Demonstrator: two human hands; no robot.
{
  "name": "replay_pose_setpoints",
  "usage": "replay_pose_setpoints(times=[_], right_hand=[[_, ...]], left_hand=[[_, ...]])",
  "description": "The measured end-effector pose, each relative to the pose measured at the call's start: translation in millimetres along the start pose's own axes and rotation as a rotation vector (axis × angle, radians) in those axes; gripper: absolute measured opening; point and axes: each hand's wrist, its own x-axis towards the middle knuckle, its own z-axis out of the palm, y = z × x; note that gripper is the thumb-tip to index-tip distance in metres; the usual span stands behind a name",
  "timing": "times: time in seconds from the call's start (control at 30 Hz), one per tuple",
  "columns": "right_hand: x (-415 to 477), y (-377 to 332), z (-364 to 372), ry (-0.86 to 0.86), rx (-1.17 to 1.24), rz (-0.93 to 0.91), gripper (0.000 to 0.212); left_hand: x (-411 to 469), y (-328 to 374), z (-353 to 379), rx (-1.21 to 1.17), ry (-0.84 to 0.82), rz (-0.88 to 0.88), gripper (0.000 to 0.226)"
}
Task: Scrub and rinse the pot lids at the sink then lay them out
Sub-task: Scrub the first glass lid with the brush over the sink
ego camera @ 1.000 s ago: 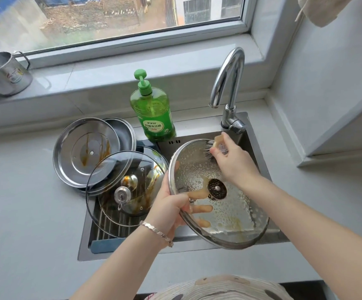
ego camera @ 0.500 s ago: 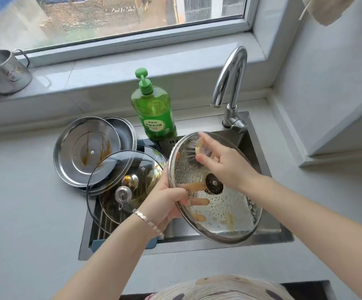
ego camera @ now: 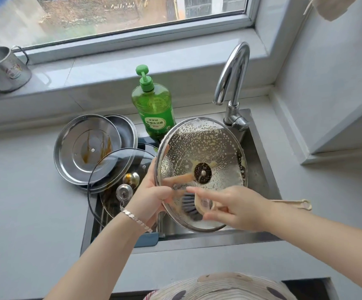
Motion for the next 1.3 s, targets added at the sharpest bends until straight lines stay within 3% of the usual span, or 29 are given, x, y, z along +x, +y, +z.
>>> replay_pose_setpoints(times=[0.1, 0.27, 0.4, 0.57, 0.67, 0.73, 0.8, 0.9, 1.03, 1.13, 1.2, 1.3], right_hand=[[15, 14, -11, 0.118, 0.072, 0.137, 0.061], [1, -15, 4, 0.005, 0.072, -0.093, 0.060], [14, 7, -11, 0.114, -0.046, 0.077, 0.060], [3, -13, 5, -0.031, 0.081, -0.066, 0.061], [-3, 26, -6, -0.014, -0.098, 0.122, 0.058], [-1, 39, -10, 0.010, -0.062, 0.281, 0.059], [2, 27, -2, -0.014, -0.013, 0.227, 0.059], [-12, 18, 5, -0.186, -0.045, 0.088, 0.057], [-8, 53, -11, -0.028, -0.072, 0.368, 0.056], [-1, 24, 8, -0.091, 0.101, 0.210, 0.056], [-11, 21, 11, -0.151, 0.095, 0.128, 0.056], [-19, 48, -6, -0.076, 0.045, 0.309, 0.053]], left_hand=[[3, -1, 5, -0.066, -0.010, 0.007, 0.085], [1, 1, -3, -0.001, 0.025, 0.005, 0.094], [0, 1, 2, 0.024, 0.049, 0.008, 0.090], [-1, 3, -6, -0.032, 0.091, -0.008, 0.097], [-3, 5, -12, -0.006, 0.113, -0.020, 0.099], [-2, 3, -12, -0.021, 0.131, -0.028, 0.098], [0, 1, -12, -0.035, 0.142, -0.023, 0.098], [-2, 2, -14, -0.023, 0.133, -0.031, 0.102], [-1, 1, -11, -0.020, 0.120, -0.032, 0.095], [3, -1, -8, -0.029, 0.145, -0.024, 0.091], [1, 0, -11, -0.033, 0.137, -0.025, 0.094], [-1, 2, -14, -0.013, 0.135, -0.033, 0.096]])
